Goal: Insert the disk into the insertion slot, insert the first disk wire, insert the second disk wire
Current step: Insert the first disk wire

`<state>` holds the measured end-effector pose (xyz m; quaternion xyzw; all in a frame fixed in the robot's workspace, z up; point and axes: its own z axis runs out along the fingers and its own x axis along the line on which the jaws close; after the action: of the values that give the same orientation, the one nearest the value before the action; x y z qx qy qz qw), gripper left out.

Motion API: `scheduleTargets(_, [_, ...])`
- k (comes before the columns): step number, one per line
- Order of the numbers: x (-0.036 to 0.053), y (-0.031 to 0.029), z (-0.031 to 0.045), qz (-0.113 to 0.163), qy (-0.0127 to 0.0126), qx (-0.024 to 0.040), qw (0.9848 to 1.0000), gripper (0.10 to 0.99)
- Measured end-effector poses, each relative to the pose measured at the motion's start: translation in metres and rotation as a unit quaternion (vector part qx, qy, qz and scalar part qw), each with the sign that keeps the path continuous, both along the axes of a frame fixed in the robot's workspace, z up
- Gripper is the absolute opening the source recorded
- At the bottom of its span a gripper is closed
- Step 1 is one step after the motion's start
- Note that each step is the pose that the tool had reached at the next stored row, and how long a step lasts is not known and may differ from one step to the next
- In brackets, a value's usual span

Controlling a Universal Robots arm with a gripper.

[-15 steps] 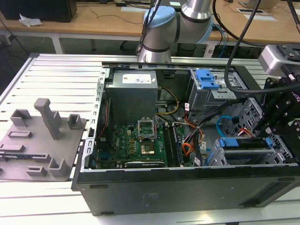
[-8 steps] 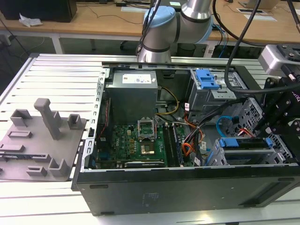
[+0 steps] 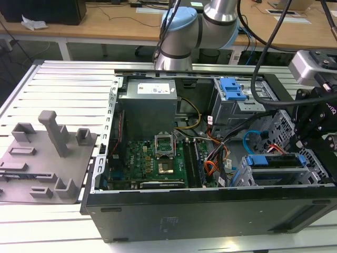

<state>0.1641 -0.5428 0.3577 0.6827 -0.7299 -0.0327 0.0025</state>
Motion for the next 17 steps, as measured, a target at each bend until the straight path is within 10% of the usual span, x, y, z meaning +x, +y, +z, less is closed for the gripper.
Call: scheduleTargets(17, [-0.0263,-0.0037,-0.0062,0.028,0.0,-0.0001,0.9996,0.106])
